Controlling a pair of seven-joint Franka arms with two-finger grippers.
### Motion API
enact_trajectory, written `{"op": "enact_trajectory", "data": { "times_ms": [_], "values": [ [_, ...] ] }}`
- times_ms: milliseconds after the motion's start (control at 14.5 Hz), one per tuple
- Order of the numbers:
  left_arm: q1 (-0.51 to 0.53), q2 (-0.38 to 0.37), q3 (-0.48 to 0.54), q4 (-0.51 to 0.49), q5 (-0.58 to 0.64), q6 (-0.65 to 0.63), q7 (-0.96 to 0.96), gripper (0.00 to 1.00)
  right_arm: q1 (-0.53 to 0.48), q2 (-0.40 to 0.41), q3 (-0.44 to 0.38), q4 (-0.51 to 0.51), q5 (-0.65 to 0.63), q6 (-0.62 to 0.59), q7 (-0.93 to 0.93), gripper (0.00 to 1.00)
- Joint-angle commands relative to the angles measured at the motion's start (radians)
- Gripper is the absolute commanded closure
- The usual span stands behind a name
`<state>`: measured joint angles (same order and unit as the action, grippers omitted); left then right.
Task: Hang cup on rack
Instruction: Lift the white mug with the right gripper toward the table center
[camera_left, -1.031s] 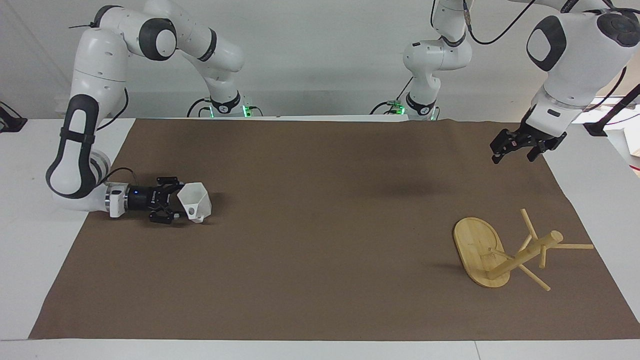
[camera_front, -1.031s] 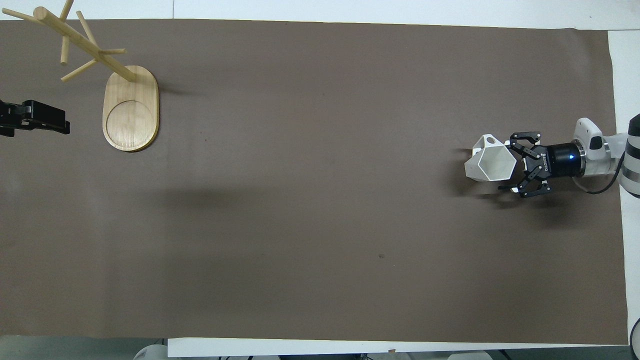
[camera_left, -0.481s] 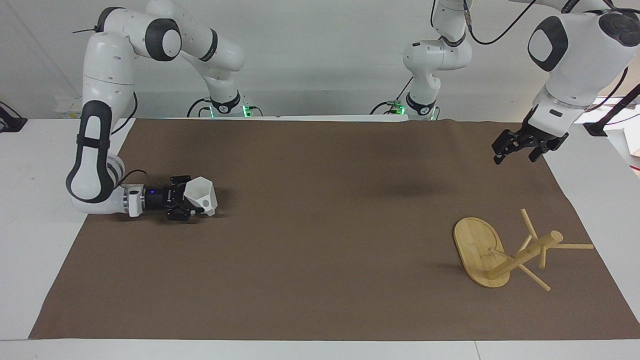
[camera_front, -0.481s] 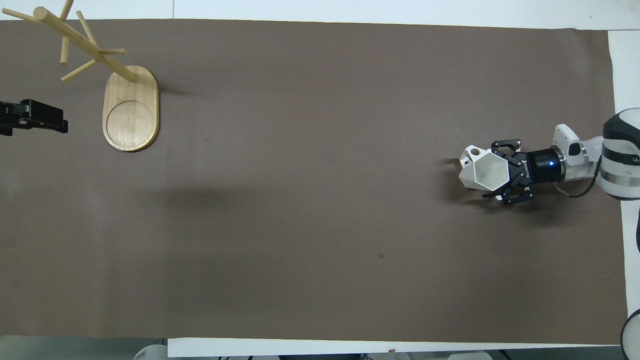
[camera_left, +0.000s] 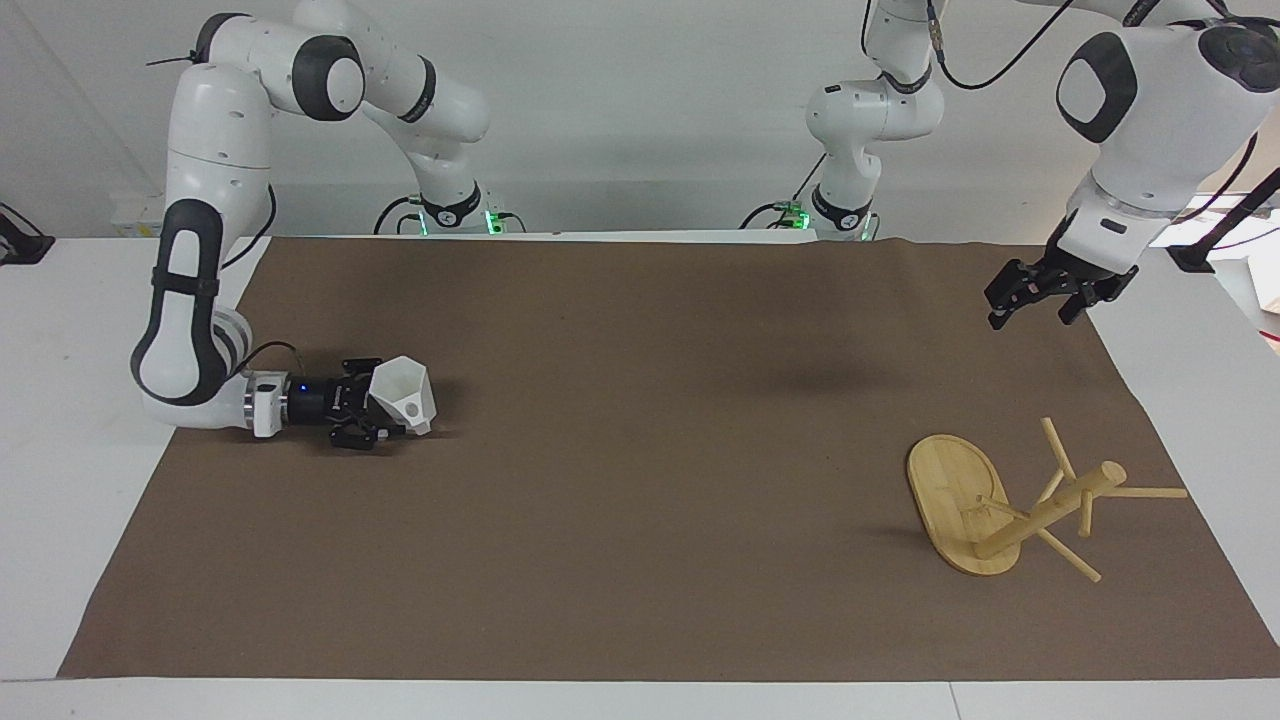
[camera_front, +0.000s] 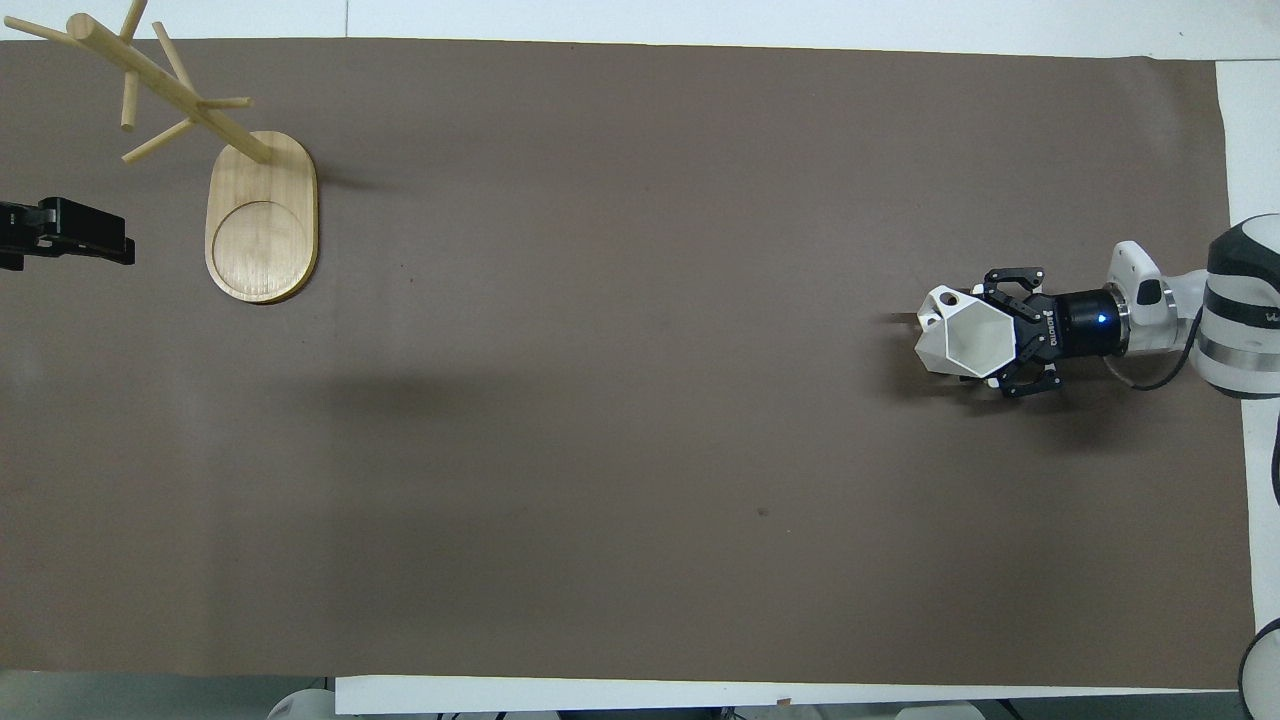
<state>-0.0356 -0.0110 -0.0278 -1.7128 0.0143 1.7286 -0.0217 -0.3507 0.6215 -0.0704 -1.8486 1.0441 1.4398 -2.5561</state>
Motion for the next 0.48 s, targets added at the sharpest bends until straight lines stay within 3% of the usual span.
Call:
{"op": "enact_trajectory", "data": {
  "times_ms": [0, 412],
  "values": [
    [0.011, -0.027, 0.009, -0.028, 0.013, -0.018, 0.016, 0.0, 0.025, -0.026, 0.0, -0.031, 0.022, 0.019, -0.027, 0.0],
    [0.022, -0.029, -0.001, -0.019, 0.018, -0.037, 0.0, 0.0, 0.027, -0.086, 0.0, -0.092, 0.011, 0.016, -0.122, 0.0]
  ]
}}
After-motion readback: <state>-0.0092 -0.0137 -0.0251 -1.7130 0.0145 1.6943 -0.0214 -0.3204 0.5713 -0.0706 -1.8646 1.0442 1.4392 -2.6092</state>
